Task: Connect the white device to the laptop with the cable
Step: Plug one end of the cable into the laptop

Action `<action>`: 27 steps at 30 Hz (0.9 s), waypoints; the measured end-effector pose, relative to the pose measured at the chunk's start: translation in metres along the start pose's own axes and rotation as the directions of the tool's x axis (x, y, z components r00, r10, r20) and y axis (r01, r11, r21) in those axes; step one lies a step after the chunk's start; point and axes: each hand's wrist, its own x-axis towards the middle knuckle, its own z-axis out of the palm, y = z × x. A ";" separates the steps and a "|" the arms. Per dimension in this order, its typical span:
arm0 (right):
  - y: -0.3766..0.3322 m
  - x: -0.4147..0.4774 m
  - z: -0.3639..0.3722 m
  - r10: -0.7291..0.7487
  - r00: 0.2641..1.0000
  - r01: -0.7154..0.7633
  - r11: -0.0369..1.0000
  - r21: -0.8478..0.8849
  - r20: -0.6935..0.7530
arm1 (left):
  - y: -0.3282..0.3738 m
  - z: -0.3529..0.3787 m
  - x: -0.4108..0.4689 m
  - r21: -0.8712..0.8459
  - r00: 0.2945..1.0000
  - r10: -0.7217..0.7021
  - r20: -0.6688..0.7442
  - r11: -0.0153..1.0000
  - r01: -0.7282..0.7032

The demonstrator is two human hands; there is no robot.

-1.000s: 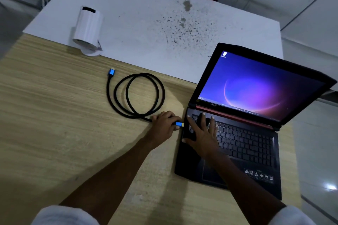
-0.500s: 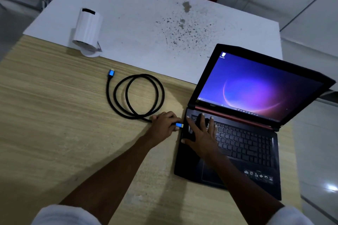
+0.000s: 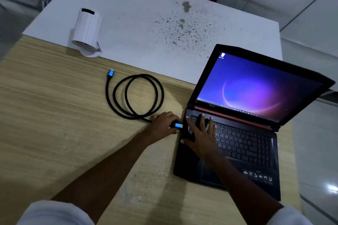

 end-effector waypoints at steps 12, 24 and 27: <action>0.001 0.000 -0.001 0.006 1.000 -0.006 1.000 0.024 0.001 | -0.003 -0.003 0.002 0.139 0.996 0.087 -0.029 0.987 -0.082; 0.002 0.000 0.000 -0.007 1.000 0.008 1.000 0.014 -0.016 | -0.002 0.002 0.000 0.179 0.994 0.100 -0.050 0.980 -0.090; 0.002 0.000 0.000 -0.011 1.000 0.011 1.000 0.000 -0.016 | -0.001 0.003 0.001 0.181 0.993 0.110 -0.047 0.978 -0.100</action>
